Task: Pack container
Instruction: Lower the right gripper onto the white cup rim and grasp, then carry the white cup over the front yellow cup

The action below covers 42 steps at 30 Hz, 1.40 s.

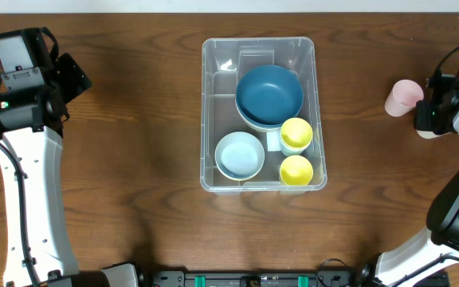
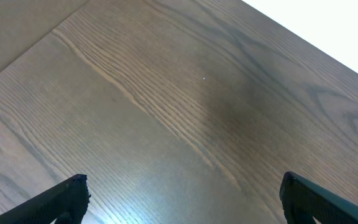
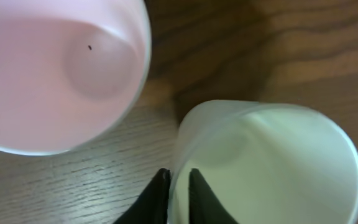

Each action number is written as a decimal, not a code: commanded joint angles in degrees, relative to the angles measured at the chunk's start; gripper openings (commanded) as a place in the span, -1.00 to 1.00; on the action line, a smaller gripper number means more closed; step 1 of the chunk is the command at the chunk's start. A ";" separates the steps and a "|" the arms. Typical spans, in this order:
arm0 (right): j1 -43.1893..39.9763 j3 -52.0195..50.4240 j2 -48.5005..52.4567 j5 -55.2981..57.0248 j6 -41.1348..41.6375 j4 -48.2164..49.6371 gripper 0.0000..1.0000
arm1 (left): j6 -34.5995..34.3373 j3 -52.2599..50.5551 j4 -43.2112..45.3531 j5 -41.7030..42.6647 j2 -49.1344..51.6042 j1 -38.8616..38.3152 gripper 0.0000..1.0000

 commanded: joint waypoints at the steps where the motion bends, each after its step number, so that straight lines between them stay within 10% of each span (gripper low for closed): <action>1: -0.37 -0.24 0.63 2.10 3.67 -1.07 -0.84 | 0.55 1.03 -0.15 -0.90 -0.42 0.24 0.96; 19: 9.16 -0.22 -21.51 -3.02 12.35 -10.01 -0.97 | 0.55 1.03 -0.15 -0.90 -0.42 0.24 0.96; 42: 59.91 -0.33 -35.23 -4.28 22.32 -28.11 -0.97 | 0.55 1.03 -0.15 -0.90 -0.42 0.24 0.96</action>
